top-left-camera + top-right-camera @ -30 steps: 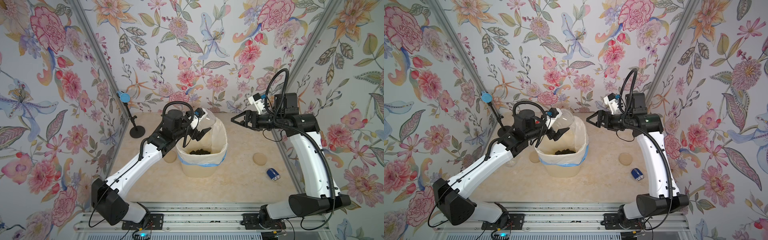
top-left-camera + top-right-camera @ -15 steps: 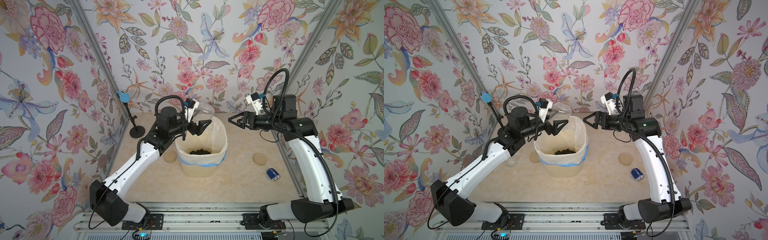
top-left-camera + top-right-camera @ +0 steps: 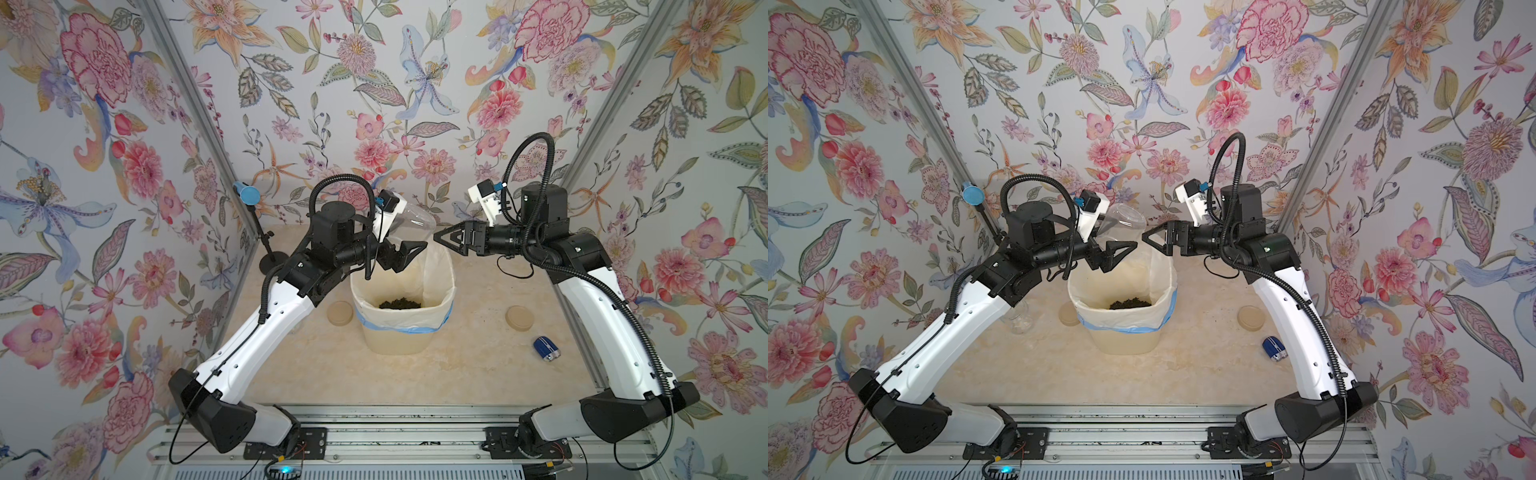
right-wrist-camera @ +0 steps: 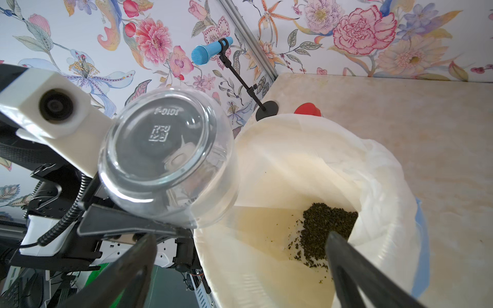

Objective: Empty moldy tea leaves from jars
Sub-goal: Place the jar at the center of the board.

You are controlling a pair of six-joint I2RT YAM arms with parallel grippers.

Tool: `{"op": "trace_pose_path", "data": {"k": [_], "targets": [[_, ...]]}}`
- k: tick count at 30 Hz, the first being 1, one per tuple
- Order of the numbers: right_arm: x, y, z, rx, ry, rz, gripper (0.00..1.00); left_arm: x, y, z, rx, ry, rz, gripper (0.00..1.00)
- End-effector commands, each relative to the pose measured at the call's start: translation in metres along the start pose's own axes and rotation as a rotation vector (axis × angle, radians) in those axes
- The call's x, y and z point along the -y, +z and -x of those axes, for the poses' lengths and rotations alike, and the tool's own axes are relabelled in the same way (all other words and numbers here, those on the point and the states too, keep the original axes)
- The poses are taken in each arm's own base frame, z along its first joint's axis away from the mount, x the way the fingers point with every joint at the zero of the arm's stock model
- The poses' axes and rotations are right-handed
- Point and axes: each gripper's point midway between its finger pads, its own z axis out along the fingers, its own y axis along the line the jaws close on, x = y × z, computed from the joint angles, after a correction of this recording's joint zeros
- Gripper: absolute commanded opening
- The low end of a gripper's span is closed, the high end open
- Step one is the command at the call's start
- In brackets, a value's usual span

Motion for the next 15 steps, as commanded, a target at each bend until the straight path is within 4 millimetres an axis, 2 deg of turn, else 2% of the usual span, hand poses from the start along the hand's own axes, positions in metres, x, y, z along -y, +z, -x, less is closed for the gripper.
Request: {"op": "trace_pose_path", "data": {"k": [1,8,15], "targets": [[-0.016,-0.001,0.016,0.051,-0.025,0.039,1.00,0.008,0.001,0.011,-0.001,0.093,-0.010,0.43],[-0.024,0.005,0.020,0.057,-0.035,0.065,1.00,0.017,0.021,0.006,-0.074,0.144,-0.027,0.43],[-0.021,0.018,0.015,0.032,-0.026,0.063,1.00,0.029,0.021,0.022,-0.044,0.164,-0.049,0.43]]}}
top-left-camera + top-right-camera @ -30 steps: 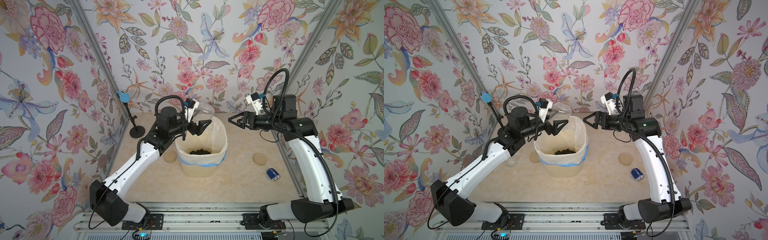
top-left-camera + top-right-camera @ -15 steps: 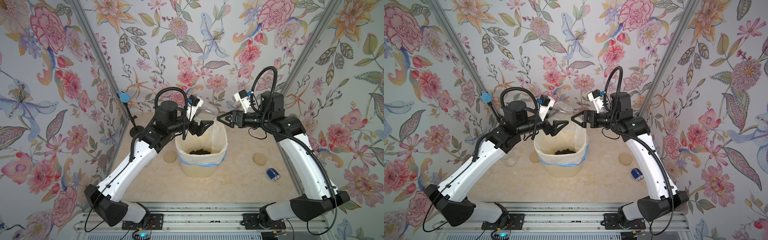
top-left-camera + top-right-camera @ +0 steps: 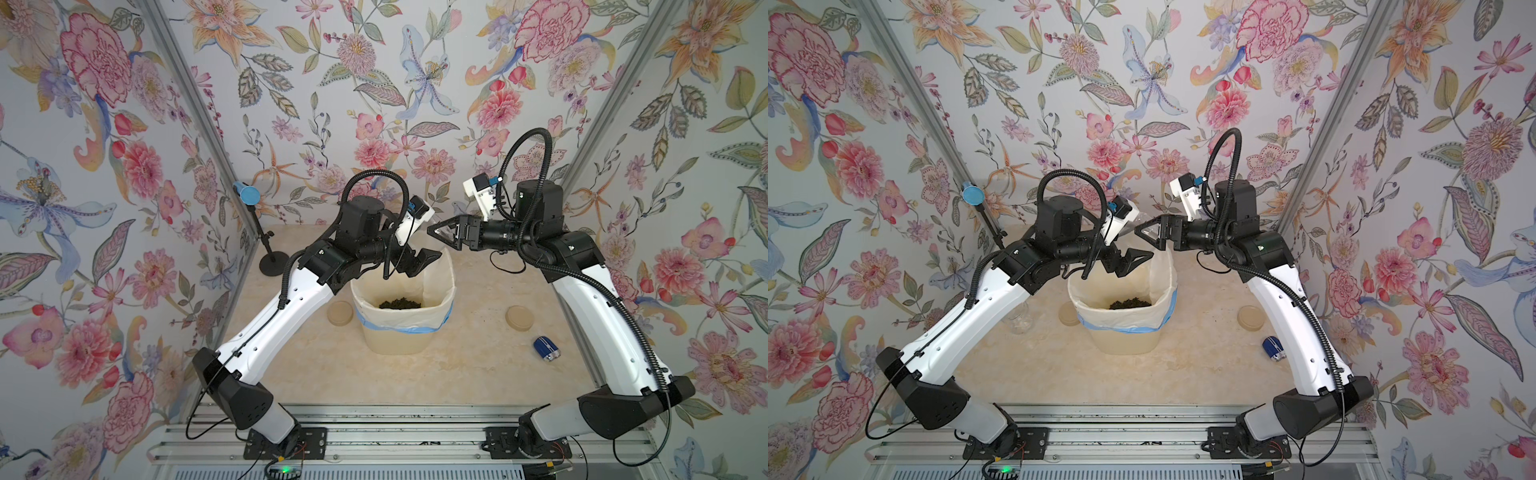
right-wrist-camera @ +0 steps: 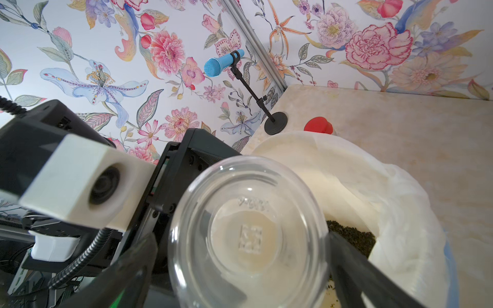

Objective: Empty moldy tea leaves from jars
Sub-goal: Place the jar at the center of the board.

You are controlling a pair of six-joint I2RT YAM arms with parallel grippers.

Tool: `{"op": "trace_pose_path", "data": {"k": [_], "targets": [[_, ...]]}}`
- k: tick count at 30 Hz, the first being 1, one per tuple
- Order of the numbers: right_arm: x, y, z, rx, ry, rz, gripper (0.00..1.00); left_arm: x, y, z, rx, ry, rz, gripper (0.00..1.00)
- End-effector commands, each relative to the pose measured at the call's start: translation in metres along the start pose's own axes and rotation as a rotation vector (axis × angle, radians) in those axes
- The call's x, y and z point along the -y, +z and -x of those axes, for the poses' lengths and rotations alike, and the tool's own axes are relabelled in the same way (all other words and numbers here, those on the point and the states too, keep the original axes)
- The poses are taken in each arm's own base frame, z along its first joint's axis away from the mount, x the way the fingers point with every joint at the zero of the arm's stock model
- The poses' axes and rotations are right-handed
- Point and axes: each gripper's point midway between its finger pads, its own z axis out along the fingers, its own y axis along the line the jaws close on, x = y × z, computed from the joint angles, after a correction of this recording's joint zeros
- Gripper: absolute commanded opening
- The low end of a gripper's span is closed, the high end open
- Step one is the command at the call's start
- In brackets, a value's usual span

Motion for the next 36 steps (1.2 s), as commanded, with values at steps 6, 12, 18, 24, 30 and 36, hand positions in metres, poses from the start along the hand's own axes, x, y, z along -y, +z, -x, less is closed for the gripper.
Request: {"op": "trace_pose_path", "data": {"k": [6,12,18,24,30,36], "targets": [[-0.008,0.007,0.006,0.015,-0.027,0.013,0.96,0.008,0.001,0.025,0.051,0.071,-0.020,0.44],[-0.006,0.007,0.006,0.016,-0.024,0.009,0.76,0.009,0.006,0.020,0.032,0.065,-0.028,0.44],[-0.007,-0.001,0.012,0.057,0.001,0.036,0.62,0.004,0.007,0.024,0.065,0.066,0.000,0.70],[-0.001,-0.004,0.015,0.085,0.064,0.070,0.57,0.002,0.010,0.027,0.100,0.060,0.012,0.99],[0.004,-0.009,0.019,0.105,0.072,0.057,0.56,-0.004,-0.010,0.030,0.158,0.073,0.074,1.00],[0.009,-0.009,0.029,0.146,0.110,0.074,0.56,-0.022,-0.050,0.033,0.291,-0.040,0.184,1.00]]}}
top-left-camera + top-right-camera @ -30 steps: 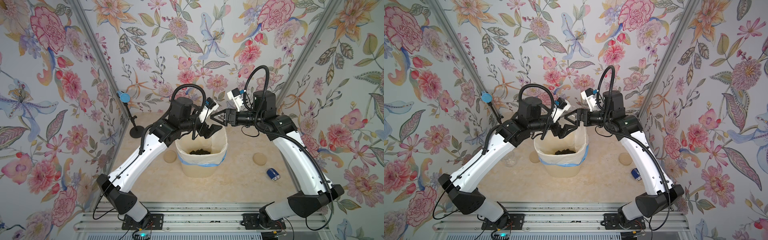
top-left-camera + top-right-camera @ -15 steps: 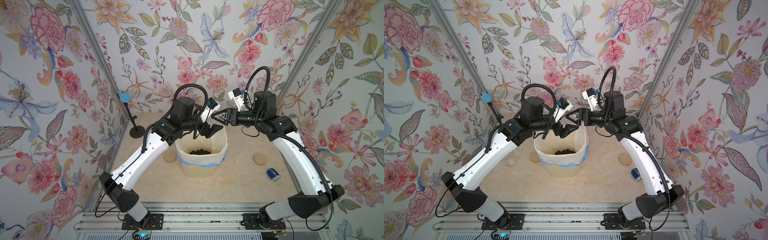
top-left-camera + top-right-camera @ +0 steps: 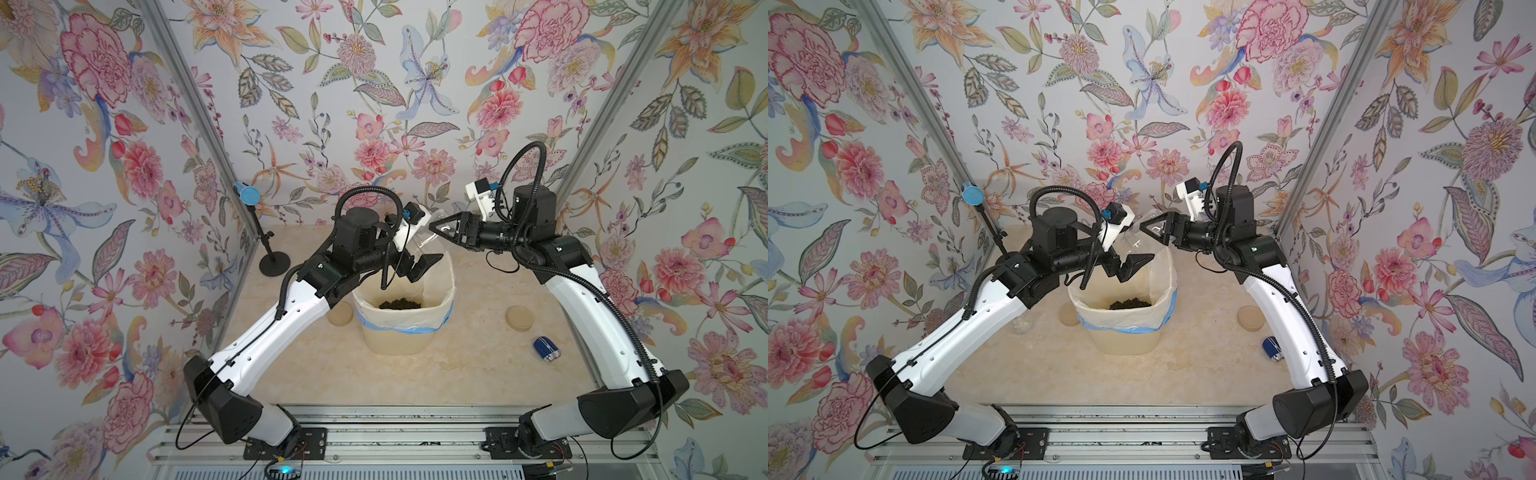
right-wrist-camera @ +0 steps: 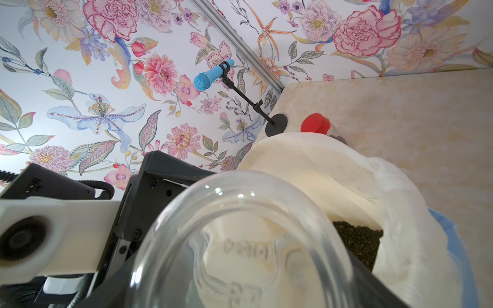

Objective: Empty moldy tea leaves from jars
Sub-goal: Place the jar at the center of the board.

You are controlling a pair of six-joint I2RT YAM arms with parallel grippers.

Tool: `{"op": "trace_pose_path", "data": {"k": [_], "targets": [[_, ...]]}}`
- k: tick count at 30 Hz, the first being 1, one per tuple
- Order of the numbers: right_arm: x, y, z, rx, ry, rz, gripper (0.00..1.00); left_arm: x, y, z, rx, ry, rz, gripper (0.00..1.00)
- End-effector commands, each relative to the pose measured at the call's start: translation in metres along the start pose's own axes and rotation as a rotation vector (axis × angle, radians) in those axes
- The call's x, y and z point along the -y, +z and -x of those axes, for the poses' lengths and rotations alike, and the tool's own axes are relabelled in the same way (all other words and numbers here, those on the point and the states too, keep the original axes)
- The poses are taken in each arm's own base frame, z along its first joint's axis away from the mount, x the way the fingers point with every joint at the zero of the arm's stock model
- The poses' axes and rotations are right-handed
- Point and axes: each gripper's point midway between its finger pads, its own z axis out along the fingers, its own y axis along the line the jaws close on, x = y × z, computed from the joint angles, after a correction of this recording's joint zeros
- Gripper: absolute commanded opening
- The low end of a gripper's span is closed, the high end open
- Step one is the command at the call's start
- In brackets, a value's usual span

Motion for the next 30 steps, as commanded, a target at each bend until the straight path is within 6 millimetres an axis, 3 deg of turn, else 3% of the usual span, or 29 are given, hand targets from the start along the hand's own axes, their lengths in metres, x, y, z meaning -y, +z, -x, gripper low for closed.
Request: {"op": "trace_pose_path", "data": {"k": [1,5,9,10,14,20,28,30], "targets": [[-0.027,-0.012,0.021,0.088,-0.045,0.082,0.56,-0.023,-0.040,0.041,0.191,-0.080,0.136,1.00],[-0.026,-0.013,0.031,0.141,-0.033,0.089,0.57,-0.023,-0.082,0.057,0.414,-0.299,0.167,1.00],[-0.026,-0.016,0.039,0.183,-0.021,0.100,0.57,-0.020,-0.090,0.064,0.548,-0.526,0.156,1.00],[-0.025,-0.018,0.042,0.195,-0.023,0.095,0.57,-0.029,-0.088,0.058,0.550,-0.637,0.211,1.00],[-0.020,-0.030,0.052,0.244,-0.022,0.069,0.57,-0.019,-0.068,0.065,0.593,-0.809,0.150,1.00],[0.005,-0.052,0.068,0.342,-0.004,-0.001,0.58,-0.010,-0.047,0.071,0.682,-1.038,0.187,1.00],[0.020,-0.079,0.081,0.454,0.035,0.010,0.58,-0.007,0.012,0.082,0.758,-1.241,0.080,1.00],[0.022,-0.089,0.085,0.483,0.038,0.004,0.58,-0.006,0.037,0.079,0.737,-1.270,0.059,1.00]]}}
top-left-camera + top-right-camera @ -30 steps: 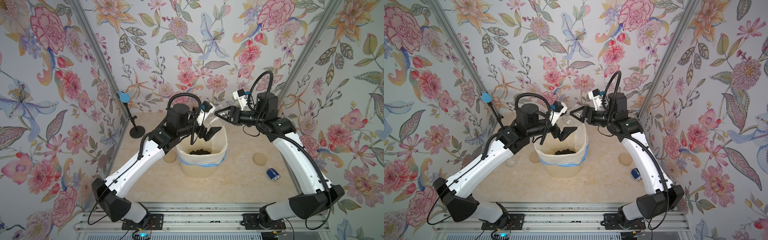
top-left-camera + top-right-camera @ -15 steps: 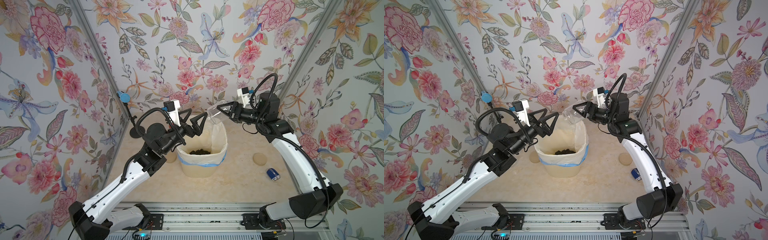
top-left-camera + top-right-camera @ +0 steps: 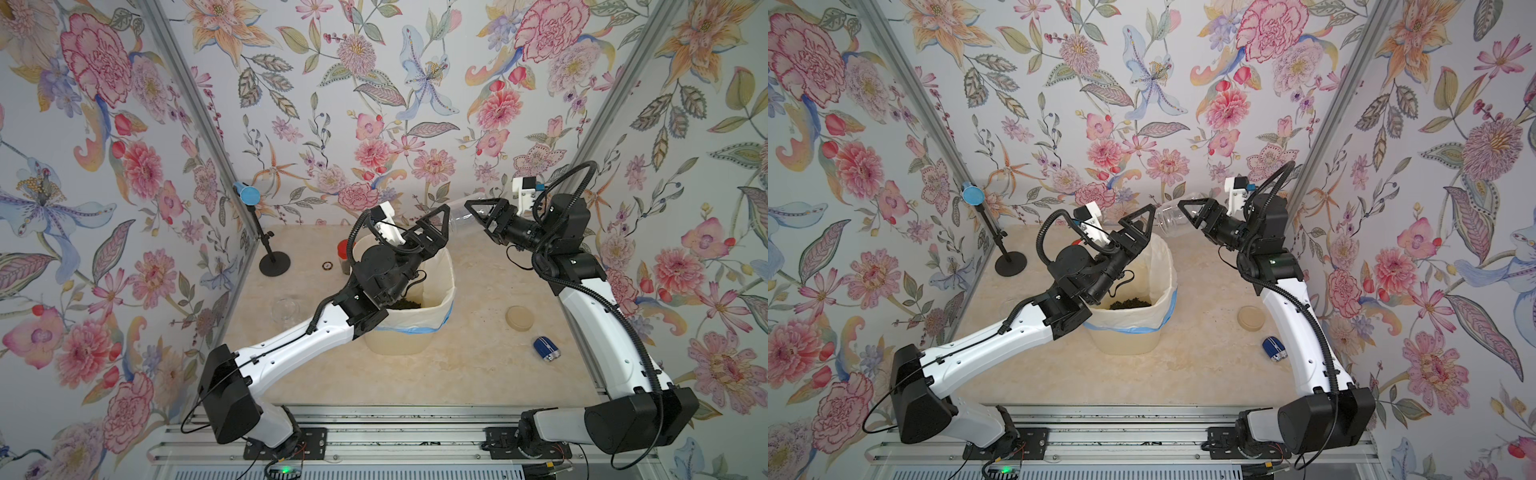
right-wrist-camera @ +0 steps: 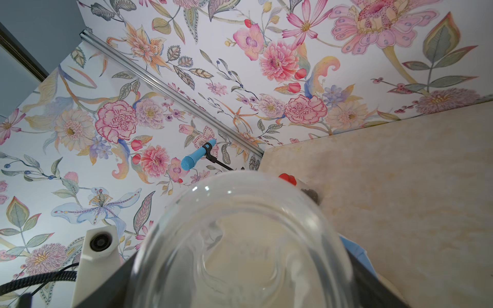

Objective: Empty moldy tea leaves from jars
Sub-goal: Place the jar at the center of the board.

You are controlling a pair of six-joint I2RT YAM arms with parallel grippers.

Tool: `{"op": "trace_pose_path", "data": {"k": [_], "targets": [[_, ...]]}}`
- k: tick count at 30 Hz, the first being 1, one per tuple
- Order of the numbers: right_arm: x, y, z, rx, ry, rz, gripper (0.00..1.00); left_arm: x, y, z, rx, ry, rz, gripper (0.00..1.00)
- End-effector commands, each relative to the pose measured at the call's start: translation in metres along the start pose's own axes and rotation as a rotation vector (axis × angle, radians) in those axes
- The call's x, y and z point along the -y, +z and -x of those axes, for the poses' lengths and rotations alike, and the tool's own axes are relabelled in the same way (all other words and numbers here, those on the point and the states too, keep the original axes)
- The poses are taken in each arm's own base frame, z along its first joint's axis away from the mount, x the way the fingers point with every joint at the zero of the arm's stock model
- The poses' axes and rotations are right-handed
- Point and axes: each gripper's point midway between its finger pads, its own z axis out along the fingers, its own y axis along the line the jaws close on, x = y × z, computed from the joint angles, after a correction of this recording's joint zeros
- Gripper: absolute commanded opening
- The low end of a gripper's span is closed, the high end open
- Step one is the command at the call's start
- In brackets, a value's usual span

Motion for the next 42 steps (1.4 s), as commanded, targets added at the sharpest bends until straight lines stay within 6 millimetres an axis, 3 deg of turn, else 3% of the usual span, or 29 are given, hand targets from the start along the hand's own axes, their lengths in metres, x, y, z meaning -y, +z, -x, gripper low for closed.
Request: {"op": "trace_pose_path", "data": {"k": [1,4,10,16,21,34,42], "targets": [[-0.042,-0.030,0.033,0.138,-0.073,0.107,0.58,0.014,0.022,-0.004,0.028,-0.135,-0.069,1.00],[-0.035,-0.046,0.044,0.172,-0.057,0.097,0.58,0.009,0.043,-0.026,-0.023,-0.175,-0.084,1.00],[-0.023,-0.078,0.062,0.250,-0.037,0.086,0.58,-0.003,0.057,-0.048,-0.048,-0.216,-0.077,1.00],[-0.021,-0.089,0.066,0.302,-0.014,0.126,0.58,0.001,0.080,-0.075,-0.097,-0.318,-0.149,1.00],[-0.024,-0.098,0.073,0.350,-0.024,0.129,0.58,0.000,0.082,-0.095,-0.133,-0.395,-0.179,1.00],[-0.014,-0.101,0.070,0.388,0.011,0.139,0.58,0.006,0.081,-0.096,-0.093,-0.575,-0.329,1.00],[-0.025,-0.099,0.068,0.387,-0.004,0.181,0.59,0.011,0.090,-0.111,-0.154,-0.504,-0.261,1.00]]}}
